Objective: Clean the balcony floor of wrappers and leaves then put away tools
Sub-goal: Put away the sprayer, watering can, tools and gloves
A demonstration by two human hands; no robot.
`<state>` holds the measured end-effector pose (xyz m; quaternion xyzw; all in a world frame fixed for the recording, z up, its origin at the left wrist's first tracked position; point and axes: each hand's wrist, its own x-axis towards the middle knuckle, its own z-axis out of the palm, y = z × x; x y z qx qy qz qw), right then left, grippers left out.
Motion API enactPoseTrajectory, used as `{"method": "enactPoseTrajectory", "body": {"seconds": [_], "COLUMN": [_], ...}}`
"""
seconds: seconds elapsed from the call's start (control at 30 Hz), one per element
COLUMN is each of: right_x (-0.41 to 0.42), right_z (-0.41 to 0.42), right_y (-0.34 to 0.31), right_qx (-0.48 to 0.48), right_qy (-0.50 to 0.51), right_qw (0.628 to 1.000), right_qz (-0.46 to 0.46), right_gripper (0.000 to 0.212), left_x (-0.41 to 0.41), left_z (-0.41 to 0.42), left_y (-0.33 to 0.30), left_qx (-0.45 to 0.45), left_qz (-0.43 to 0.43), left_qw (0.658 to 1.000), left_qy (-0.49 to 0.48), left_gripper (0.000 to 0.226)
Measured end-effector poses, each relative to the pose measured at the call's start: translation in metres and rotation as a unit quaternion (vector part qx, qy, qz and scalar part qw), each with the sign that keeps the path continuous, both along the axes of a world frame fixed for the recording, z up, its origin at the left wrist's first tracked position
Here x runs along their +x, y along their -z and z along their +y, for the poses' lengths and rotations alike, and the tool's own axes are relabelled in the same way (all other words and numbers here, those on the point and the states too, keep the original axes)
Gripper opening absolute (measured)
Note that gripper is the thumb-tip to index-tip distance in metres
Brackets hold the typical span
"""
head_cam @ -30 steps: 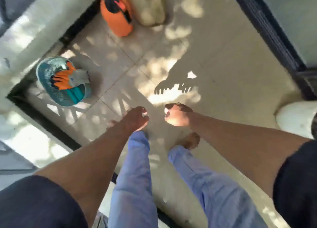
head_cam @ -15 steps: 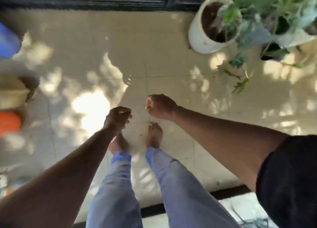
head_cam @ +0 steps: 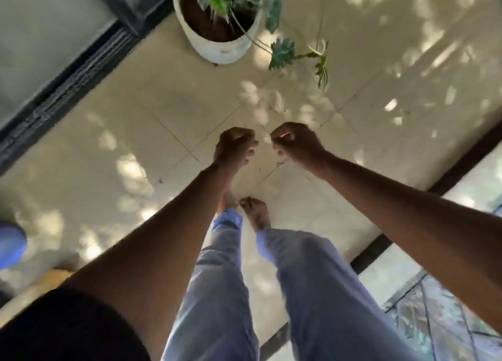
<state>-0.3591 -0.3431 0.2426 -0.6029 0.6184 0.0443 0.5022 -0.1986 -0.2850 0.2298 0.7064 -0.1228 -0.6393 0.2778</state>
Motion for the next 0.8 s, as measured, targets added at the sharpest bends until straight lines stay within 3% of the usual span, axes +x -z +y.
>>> {"method": "enactPoseTrajectory", "body": {"seconds": [0.1, 0.2, 0.3, 0.47, 0.6, 0.8], "right_x": [-0.019, -0.042, -0.073, -0.144, -0.206, -0.289], "right_z": [-0.022, -0.041, -0.058, -0.096, -0.151, -0.25], "right_y": [-0.009, -0.008, 0.003, 0.003, -0.015, -0.038], "right_qx": [-0.016, -0.046, -0.062, -0.122, -0.121, -0.138], "right_qy": [0.08, 0.15, 0.221, 0.353, 0.394, 0.368], "right_qw": [0.996, 0.985, 0.971, 0.918, 0.9, 0.91], "right_qz": [-0.045, -0.067, -0.072, -0.136, -0.143, -0.133], "right_gripper": [0.008, 0.015, 0.007, 0.014, 0.009, 0.006], "left_x": [-0.011, -0.031, -0.061, -0.125, -0.184, -0.269], "left_z": [-0.036, -0.062, -0.089, -0.148, -0.213, -0.337], "left_y": [-0.014, -0.013, -0.005, -0.01, -0.025, -0.041], "left_qx": [-0.045, -0.054, -0.045, -0.043, -0.033, -0.083], "left_qz": [-0.039, -0.047, -0.038, -0.02, -0.022, -0.025], "left_qw": [0.996, 0.988, 0.982, 0.978, 0.977, 0.976], "left_qy": [0.074, 0.138, 0.177, 0.204, 0.211, 0.2], "left_gripper": [0.026, 0.015, 0.009, 0.018, 0.02, 0.026]}}
